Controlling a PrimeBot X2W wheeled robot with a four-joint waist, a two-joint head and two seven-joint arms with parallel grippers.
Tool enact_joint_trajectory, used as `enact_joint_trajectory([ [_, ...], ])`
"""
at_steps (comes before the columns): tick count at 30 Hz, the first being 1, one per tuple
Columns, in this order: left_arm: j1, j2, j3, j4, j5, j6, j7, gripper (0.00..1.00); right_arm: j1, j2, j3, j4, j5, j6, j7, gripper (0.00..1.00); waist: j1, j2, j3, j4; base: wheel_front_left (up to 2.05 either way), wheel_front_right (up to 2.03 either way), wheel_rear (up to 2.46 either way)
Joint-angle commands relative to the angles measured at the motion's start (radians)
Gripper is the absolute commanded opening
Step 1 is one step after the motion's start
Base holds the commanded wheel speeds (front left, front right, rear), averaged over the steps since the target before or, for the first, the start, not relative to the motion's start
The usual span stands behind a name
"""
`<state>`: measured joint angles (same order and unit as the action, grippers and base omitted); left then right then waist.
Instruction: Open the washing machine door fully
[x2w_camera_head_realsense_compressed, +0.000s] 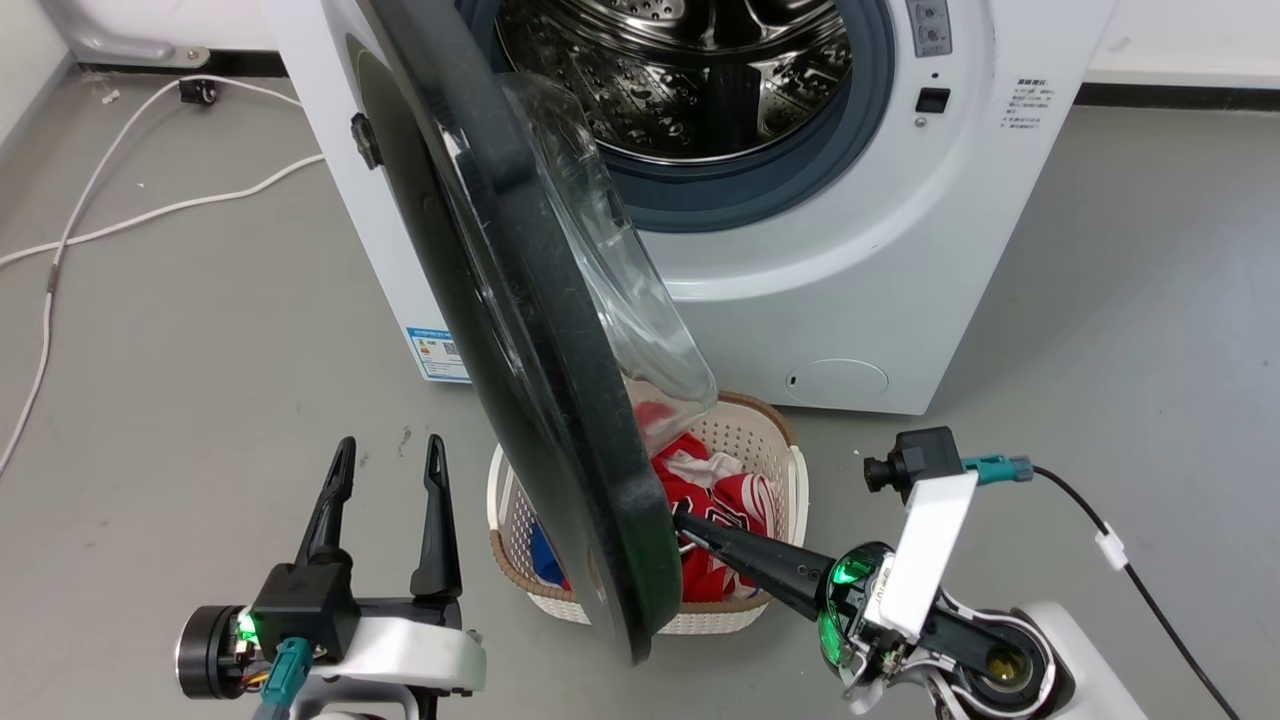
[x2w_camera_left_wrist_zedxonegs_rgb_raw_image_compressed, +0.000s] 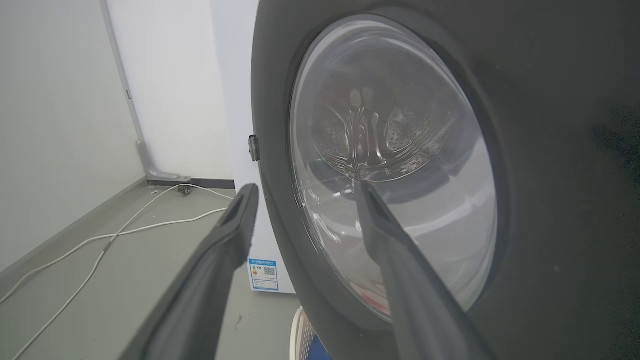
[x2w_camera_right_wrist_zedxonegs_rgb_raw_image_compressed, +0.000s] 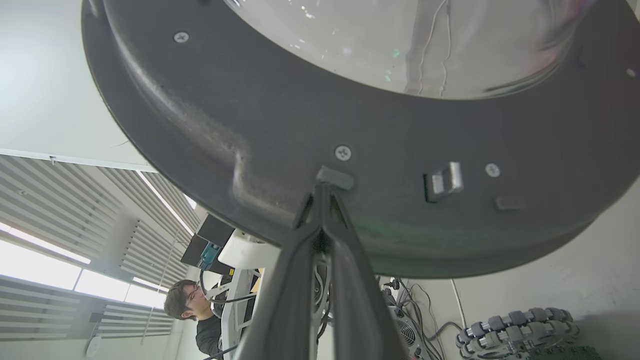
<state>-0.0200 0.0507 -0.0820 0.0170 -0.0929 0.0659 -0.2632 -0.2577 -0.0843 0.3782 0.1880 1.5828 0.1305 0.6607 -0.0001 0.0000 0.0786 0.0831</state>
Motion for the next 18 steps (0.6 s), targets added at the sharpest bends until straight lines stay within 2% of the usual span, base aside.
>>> enact_joint_trajectory([
  [1,0.012,0.0,0.002,0.001,-0.003,0.003,-0.002,1.0,0.017,0.011,-0.001,-0.008,0.001,0.0,-0.005,0.0,0.0001,0.0,-0.003,0.001,0.0,0.0,0.0],
  [7,0.022,0.0,0.004,0.003,-0.002,0.005,-0.002,1.0,0.059,0.006,-0.07,-0.04,0.013,0.0,-0.076,0.0,0.0001,0.0,-0.025,0.005,0.0,0.0,0.0],
  [8,0.025,-0.001,0.005,0.003,-0.002,0.006,-0.002,1.0,0.067,0.008,-0.087,-0.049,0.018,0.0,-0.094,0.04,0.0001,0.0,-0.029,0.004,0.0,0.0,0.0],
  [9,0.03,-0.001,0.005,0.002,-0.001,0.006,-0.002,1.0,0.075,0.009,-0.109,-0.06,0.024,0.0,-0.116,0.23,0.0001,0.0,-0.032,0.004,0.0,0.0,0.0],
  [10,0.034,-0.001,0.006,0.002,-0.002,0.005,-0.002,1.0,0.086,0.011,-0.131,-0.07,0.031,0.0,-0.137,0.48,0.0001,0.0,-0.036,0.002,0.0,0.0,0.0],
  [11,0.037,0.0,0.008,0.002,-0.003,0.005,-0.002,1.0,0.096,0.013,-0.152,-0.083,0.034,0.0,-0.161,0.91,0.0001,0.0,-0.039,0.001,0.0,0.0,0.0],
  [12,0.038,-0.001,0.009,0.001,-0.003,0.004,-0.002,1.0,0.104,0.014,-0.173,-0.094,0.027,0.0,-0.189,1.0,0.0001,0.0,-0.041,-0.001,0.0,0.0,0.0],
  [18,0.052,-0.001,0.016,-0.003,-0.002,0.002,-0.002,1.0,0.148,-0.004,-0.26,-0.206,-0.13,0.0,-0.417,1.0,0.0001,0.0,-0.052,-0.016,0.0,0.0,0.0],
])
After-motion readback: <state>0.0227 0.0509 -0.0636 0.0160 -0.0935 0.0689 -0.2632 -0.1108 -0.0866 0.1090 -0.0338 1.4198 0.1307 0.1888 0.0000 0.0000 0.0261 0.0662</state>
